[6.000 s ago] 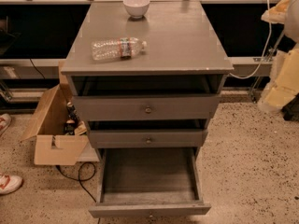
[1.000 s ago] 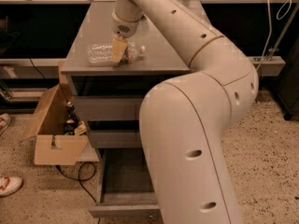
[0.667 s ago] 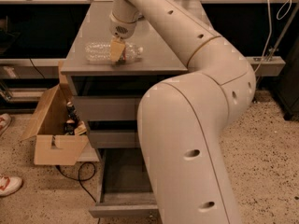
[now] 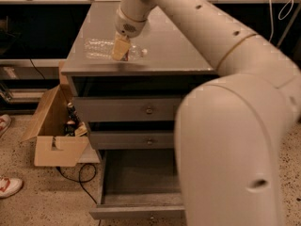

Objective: Place water bottle into bottom drawer

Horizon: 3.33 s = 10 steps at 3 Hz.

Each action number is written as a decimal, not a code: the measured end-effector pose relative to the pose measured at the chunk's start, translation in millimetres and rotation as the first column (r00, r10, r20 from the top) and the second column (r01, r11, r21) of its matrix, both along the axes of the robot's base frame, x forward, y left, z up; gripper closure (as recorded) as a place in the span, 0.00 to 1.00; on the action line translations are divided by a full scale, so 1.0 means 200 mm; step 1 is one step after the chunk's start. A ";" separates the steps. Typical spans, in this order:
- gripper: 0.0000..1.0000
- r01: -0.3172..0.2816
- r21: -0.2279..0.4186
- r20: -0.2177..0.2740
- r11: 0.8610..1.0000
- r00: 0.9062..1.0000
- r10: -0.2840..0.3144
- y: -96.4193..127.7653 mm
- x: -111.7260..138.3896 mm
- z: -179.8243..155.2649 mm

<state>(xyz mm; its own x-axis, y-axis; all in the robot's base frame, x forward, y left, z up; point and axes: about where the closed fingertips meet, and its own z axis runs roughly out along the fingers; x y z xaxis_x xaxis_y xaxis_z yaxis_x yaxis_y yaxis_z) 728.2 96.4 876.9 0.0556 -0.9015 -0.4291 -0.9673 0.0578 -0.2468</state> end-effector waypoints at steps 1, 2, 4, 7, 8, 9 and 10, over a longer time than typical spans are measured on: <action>1.00 0.065 0.077 0.005 0.995 0.998 -0.065 -0.28 -0.21 0.10; 1.00 0.187 0.061 -0.098 0.980 0.979 -0.181 -0.65 -0.45 -0.09; 1.00 0.210 0.021 -0.166 0.977 0.965 -0.204 -0.74 -0.54 -0.29; 1.00 0.506 0.214 -0.513 0.836 0.786 -0.345 -0.93 -0.88 -1.32; 1.00 0.598 0.240 -0.632 0.765 0.694 -0.344 -0.90 -1.00 -1.82; 1.00 0.598 0.240 -0.632 0.765 0.694 -0.344 -0.90 -1.00 -1.82; 1.00 0.612 0.199 -0.665 0.766 0.658 -0.353 -0.85 -1.02 -2.09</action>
Offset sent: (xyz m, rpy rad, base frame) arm -0.1651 -0.2257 -0.0995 0.0162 0.2908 -0.3527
